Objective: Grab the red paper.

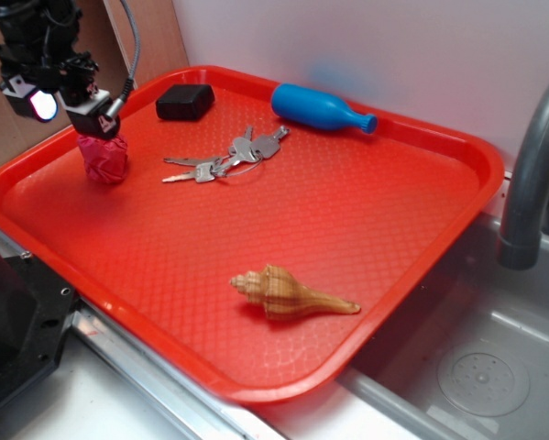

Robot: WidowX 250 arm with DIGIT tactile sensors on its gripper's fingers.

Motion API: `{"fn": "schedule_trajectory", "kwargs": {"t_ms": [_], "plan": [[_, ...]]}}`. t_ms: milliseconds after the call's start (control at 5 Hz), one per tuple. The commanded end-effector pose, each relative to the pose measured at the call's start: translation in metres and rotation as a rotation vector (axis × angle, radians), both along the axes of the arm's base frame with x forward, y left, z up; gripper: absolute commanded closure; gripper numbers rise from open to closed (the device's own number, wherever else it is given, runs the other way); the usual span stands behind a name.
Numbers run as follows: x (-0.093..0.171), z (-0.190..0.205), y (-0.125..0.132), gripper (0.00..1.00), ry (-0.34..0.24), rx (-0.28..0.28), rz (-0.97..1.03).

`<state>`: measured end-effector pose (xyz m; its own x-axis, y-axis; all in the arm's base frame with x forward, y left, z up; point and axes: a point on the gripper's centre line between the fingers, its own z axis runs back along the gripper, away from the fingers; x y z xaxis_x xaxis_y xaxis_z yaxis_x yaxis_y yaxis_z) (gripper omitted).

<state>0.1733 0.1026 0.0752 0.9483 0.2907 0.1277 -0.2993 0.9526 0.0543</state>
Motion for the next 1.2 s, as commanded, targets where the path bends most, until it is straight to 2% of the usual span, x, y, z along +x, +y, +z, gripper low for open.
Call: {"fn": "schedule_trajectory", "kwargs": {"t_ms": [0,200,400,600,800,1000], "plan": [[0.018,-0.011,0.018,0.0,0.017,0.003,0.009],[0.019,-0.024,0.012,0.0,0.025,-0.029,-0.029],[0.016,-0.036,-0.002,0.0,0.045,-0.029,-0.068],[0.013,-0.058,-0.018,0.0,0.086,-0.045,-0.117],[0.013,-0.074,-0.021,1.0,0.117,-0.053,-0.083],[0.009,-0.079,-0.017,1.0,0.126,-0.05,-0.07]]}}
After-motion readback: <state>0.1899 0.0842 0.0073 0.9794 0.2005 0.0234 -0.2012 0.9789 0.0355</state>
